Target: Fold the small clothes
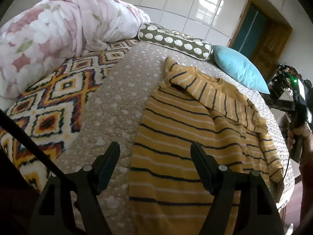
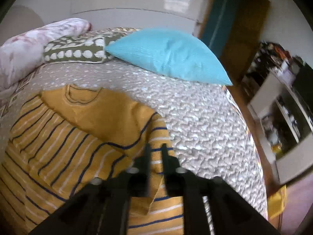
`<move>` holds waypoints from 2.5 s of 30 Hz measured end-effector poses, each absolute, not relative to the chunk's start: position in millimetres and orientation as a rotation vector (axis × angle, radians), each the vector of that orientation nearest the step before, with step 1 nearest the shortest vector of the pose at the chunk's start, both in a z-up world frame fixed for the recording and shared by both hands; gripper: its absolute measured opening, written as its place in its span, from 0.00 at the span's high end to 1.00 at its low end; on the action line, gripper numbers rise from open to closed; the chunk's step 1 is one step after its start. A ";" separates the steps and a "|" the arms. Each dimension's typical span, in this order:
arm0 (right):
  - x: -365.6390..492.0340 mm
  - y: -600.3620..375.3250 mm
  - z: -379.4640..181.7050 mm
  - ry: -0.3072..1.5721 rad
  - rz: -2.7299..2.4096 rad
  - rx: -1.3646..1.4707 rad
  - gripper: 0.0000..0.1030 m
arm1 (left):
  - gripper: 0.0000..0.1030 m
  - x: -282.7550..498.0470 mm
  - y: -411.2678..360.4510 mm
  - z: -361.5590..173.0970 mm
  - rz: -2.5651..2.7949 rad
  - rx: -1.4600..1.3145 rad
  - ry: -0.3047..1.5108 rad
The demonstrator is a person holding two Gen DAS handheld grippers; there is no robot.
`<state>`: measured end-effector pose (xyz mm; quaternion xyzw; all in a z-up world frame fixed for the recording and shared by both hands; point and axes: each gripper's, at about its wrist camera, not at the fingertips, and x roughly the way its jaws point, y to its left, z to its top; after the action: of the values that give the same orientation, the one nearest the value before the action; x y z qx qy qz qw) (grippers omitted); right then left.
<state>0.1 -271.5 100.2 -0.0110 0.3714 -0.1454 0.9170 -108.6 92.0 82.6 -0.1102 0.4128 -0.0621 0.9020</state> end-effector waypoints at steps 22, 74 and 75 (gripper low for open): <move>166.6 -8.8 17.2 1.034 0.122 -0.004 0.96 | 0.29 -112.8 155.8 57.2 -0.128 -0.391 0.856; -252.2 -320.4 26.6 0.876 -0.129 0.370 0.87 | 0.24 -140.4 -14.8 98.7 -0.308 -0.072 0.923; -254.4 -331.8 38.0 0.853 -0.156 0.356 0.87 | 0.24 -140.8 -14.1 99.8 -0.306 -0.072 0.917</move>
<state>-254.4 -331.8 38.0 0.1716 0.4113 -0.0753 0.8921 -140.8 -14.1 99.8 -0.0346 0.4407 -0.1471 0.8848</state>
